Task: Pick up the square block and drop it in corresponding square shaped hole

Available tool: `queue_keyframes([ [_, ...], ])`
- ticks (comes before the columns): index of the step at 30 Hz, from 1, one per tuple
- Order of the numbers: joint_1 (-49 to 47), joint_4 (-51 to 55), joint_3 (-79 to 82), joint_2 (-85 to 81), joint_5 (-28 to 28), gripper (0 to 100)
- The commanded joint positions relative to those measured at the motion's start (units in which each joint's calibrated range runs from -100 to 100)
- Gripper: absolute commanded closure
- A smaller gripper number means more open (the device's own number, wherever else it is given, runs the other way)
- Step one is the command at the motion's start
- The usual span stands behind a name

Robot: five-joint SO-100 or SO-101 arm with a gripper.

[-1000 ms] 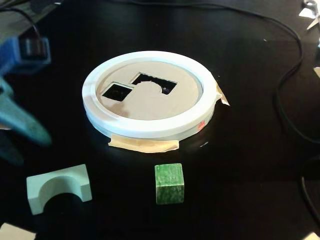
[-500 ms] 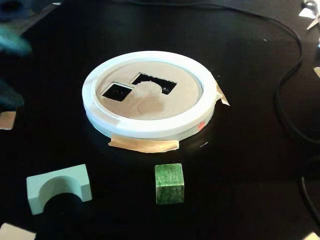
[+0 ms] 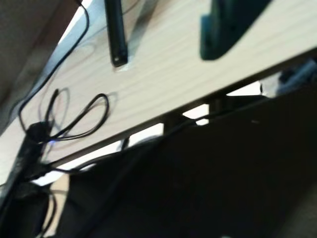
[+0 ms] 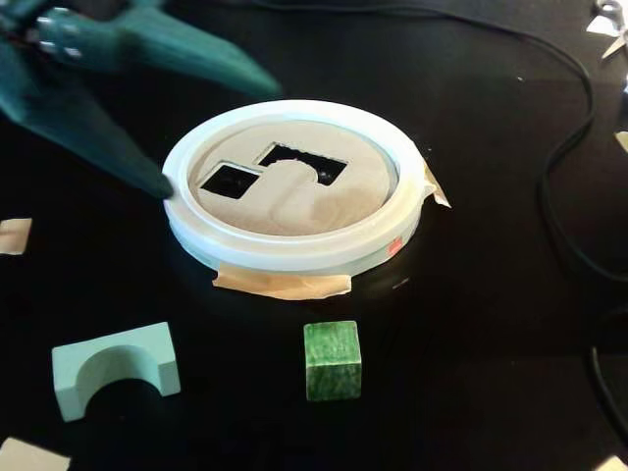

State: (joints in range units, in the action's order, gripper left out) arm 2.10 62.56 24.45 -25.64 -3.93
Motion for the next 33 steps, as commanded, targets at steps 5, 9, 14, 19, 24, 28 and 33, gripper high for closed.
queue_keyframes([
  [5, -1.5, -0.4, -16.9, 26.5, -2.1, 0],
  [9, -1.5, -0.4, -19.5, 31.7, -2.2, 0],
  [14, -4.1, -0.4, -22.0, 36.9, -2.2, 0],
  [19, -4.6, -0.4, -25.8, 42.2, -2.2, 0],
  [24, -4.8, 3.2, -32.7, 48.8, -3.1, 0],
  [28, -5.0, 9.2, -41.5, 54.0, -3.3, 0],
  [33, -7.1, 13.0, -48.9, 59.5, -3.3, 0],
])
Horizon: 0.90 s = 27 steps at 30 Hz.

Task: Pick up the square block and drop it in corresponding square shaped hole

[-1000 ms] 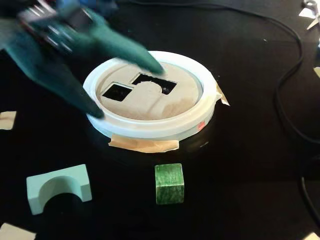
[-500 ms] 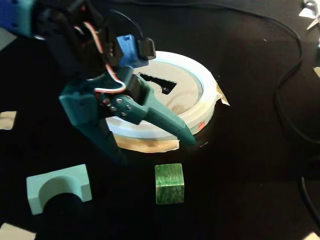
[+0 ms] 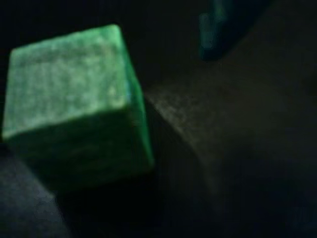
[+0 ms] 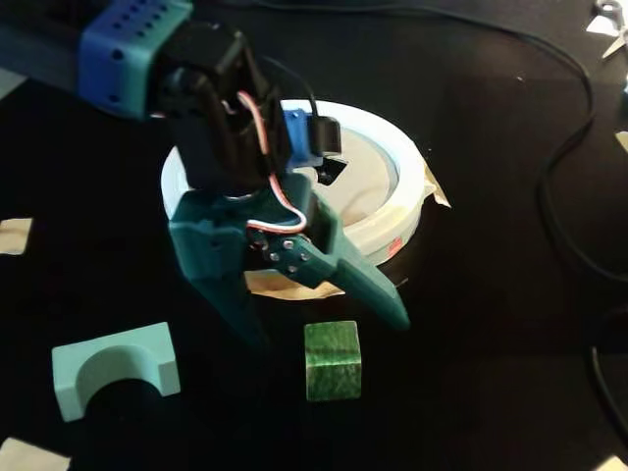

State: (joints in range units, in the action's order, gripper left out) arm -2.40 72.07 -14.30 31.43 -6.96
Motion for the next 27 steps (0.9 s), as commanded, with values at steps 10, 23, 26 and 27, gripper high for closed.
queue_keyframes([
  [10, -2.6, 4.5, -11.8, 6.5, -0.3, 0],
  [23, -1.0, 3.6, -12.6, 7.6, -0.4, 18],
  [26, -1.0, 3.4, -12.6, 7.6, -0.4, 31],
  [27, -1.0, 3.3, -12.6, 7.6, -0.4, 36],
])
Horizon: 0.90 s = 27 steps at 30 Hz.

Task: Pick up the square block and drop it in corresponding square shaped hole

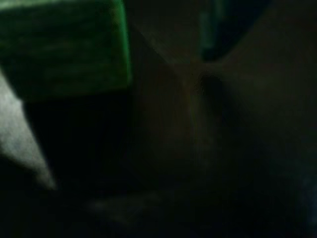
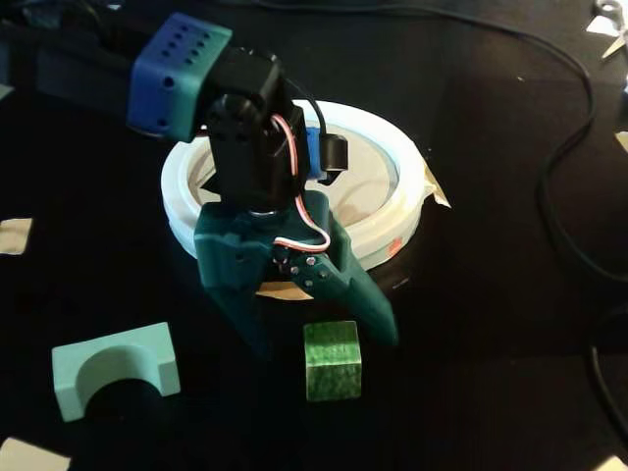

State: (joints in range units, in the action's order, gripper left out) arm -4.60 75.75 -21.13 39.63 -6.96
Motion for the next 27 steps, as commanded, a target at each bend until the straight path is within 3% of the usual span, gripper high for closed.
queue_keyframes([
  [1, 1.1, -0.3, -5.7, -0.6, -0.4, 38],
  [11, 0.2, -0.4, -5.7, -1.5, -0.3, 66],
  [27, -0.4, 0.8, -6.8, -4.9, 0.0, 66],
])
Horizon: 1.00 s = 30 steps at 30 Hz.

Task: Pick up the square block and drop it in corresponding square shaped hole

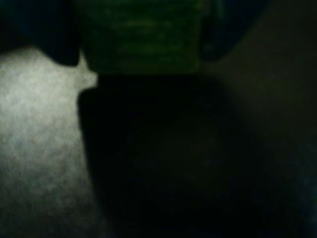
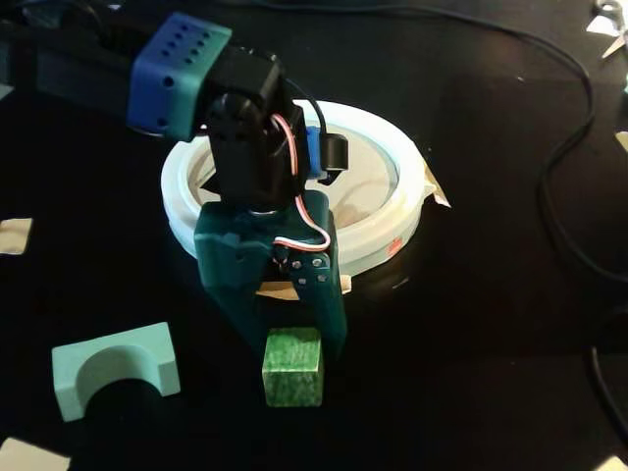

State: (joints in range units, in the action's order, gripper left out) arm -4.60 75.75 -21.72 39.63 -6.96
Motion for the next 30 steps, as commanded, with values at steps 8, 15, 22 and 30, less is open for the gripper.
queue_keyframes([
  [8, -0.5, 7.4, -6.2, -13.6, 0.2, 66],
  [15, -3.9, 18.3, -6.2, -24.9, 0.7, 64],
  [22, -11.8, 24.2, -6.2, -29.4, 7.6, 64],
  [30, -26.1, 24.2, -6.2, -32.3, 19.2, 64],
])
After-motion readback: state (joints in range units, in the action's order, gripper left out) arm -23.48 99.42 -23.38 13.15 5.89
